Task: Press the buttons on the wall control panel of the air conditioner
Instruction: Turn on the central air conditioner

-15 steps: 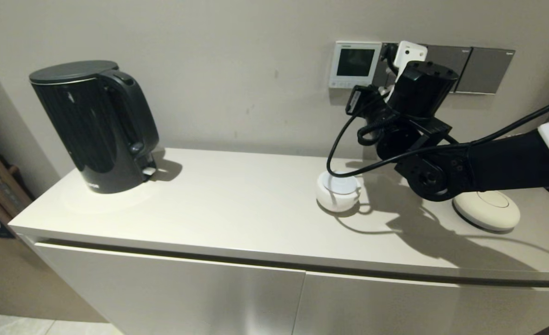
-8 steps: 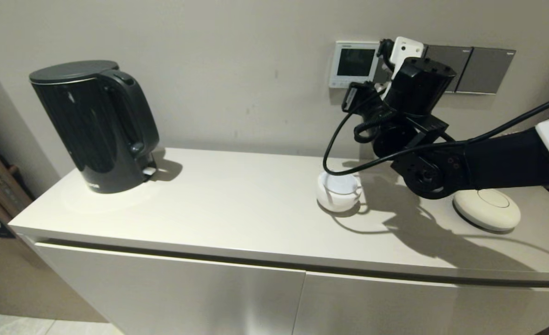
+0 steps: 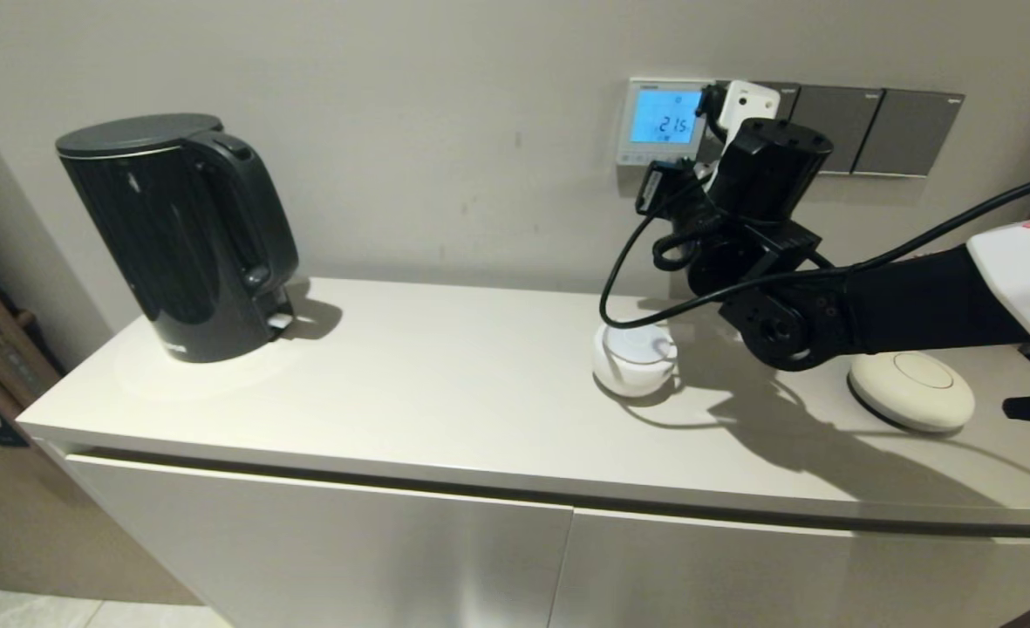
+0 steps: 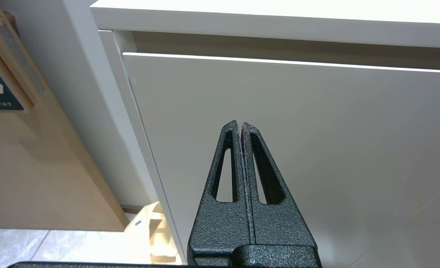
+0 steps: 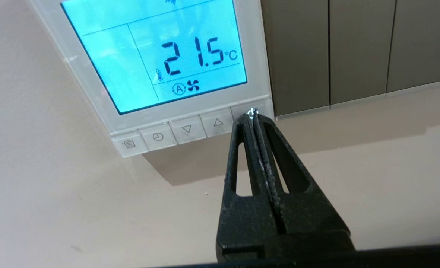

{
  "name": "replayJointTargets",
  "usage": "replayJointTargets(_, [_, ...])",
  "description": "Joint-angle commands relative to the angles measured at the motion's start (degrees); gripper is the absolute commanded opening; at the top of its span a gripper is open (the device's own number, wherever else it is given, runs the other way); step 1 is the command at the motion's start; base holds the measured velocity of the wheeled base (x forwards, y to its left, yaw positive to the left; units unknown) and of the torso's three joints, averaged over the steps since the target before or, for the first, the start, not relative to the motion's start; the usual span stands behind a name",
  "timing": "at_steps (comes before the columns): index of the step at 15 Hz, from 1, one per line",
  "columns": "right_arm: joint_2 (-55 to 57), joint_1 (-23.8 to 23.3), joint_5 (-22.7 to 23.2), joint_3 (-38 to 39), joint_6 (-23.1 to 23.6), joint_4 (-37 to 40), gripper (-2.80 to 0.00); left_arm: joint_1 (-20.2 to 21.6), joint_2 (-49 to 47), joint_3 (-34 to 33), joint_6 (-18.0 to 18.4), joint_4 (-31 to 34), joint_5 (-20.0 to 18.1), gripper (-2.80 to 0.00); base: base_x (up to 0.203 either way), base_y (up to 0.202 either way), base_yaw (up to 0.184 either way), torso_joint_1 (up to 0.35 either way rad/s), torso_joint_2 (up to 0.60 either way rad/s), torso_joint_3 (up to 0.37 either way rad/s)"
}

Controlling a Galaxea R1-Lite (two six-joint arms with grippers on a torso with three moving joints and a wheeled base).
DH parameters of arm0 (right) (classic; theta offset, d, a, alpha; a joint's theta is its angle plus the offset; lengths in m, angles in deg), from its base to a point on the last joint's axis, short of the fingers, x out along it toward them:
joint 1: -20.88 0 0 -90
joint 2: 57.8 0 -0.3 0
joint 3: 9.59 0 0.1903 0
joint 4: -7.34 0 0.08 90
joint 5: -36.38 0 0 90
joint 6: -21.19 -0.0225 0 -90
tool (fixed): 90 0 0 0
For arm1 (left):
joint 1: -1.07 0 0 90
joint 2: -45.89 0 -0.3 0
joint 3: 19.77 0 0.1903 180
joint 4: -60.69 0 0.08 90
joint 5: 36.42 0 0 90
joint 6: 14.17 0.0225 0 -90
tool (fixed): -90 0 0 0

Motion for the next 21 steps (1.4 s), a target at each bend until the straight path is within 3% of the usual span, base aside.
replayJointTargets(1, [0.8, 0.0, -0.1, -0.3, 0.0, -0.2, -2.8, 0.0, -0.1, 0.0, 0.0, 0.0, 0.0, -2.8, 0.0, 0.0, 0.0, 0.0, 0.0, 0.0])
replayJointTargets(6, [-0.4, 1.2, -0.2, 0.8, 0.0, -0.6, -2.8, 0.1, 0.0, 0.0, 0.0, 0.0, 0.0, -2.8, 0.0, 0.0, 0.0, 0.0, 0.0, 0.0])
replayJointTargets(11, [-2.7, 5.5, -0.6, 3.0, 1.3, -2.4, -2.8, 0.0, 0.0, 0.0, 0.0, 0.0, 0.0, -2.8, 0.0, 0.0, 0.0, 0.0, 0.0, 0.0])
replayJointTargets(21, [-0.3, 5.7, 0.0, -0.7, 2.0, -2.0, -2.8, 0.0, 0.0, 0.0, 0.0, 0.0, 0.0, -2.8, 0.0, 0.0, 0.0, 0.0, 0.0, 0.0])
